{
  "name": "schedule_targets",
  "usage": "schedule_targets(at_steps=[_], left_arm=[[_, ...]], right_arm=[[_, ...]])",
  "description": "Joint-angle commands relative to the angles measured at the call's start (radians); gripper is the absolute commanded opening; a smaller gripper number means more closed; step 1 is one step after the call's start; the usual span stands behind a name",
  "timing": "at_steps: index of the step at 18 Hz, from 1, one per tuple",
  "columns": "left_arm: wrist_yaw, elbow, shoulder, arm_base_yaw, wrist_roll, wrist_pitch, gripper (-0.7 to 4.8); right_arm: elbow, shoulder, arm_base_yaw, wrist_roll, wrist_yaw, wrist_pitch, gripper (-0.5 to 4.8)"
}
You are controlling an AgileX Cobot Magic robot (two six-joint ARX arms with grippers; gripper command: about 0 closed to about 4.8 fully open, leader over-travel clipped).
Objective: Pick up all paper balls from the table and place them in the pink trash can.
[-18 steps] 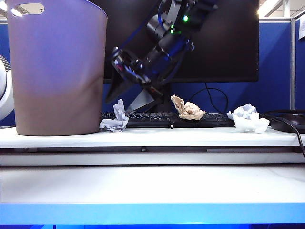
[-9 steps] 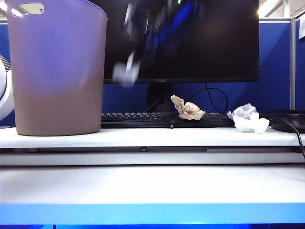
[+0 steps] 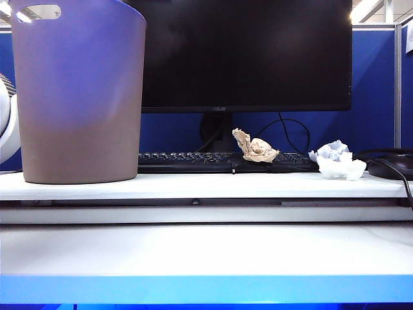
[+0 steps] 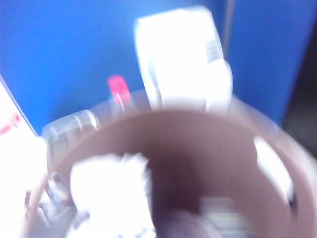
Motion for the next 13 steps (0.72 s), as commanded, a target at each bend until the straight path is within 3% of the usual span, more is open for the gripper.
schedule_targets(at_steps=[1,2,4,5,7,9,10,11,13], left_arm=[[0.042,0.005,0.008,-0.022,-0.020,0.087,-0.05],[0.036,0.005,0.027,-0.061,-0.053,0.163,-0.05],[-0.063,0.005,0.145,-0.250,-0.081,0.429,-0.05],[-0.167,0.011,0.226,-0.355,-0.068,0.525,-0.05],[-0.299,0.051,0.392,-0.478,-0.019,0.645,-0.01],[-0.439,0.150,0.647,-0.558,-0.013,0.800,0.83],[-0.570,0.238,0.823,-0.568,-0.013,0.864,1.65],[-0.594,0.291,0.923,-0.567,-0.013,0.883,2.18],[-0.614,0.434,1.136,-0.568,0.025,0.886,4.15]], right_arm=[[0.010,-0.118,-0.056,-0.030,0.205,-0.055,4.79],[0.010,-0.168,-0.084,-0.063,0.299,-0.114,4.79],[0.010,-0.274,-0.170,-0.095,0.475,-0.324,4.79],[0.010,-0.307,-0.209,-0.096,0.504,-0.414,4.79],[0.010,-0.356,-0.280,-0.100,0.549,-0.583,4.79],[-0.042,-0.428,-0.352,-0.085,0.589,-0.670,4.79],[-0.111,-0.493,-0.390,-0.085,0.597,-0.670,4.79],[-0.134,-0.516,-0.390,-0.085,0.598,-0.676,4.79],[-0.170,-0.552,-0.393,-0.083,0.639,-0.699,4.79]])
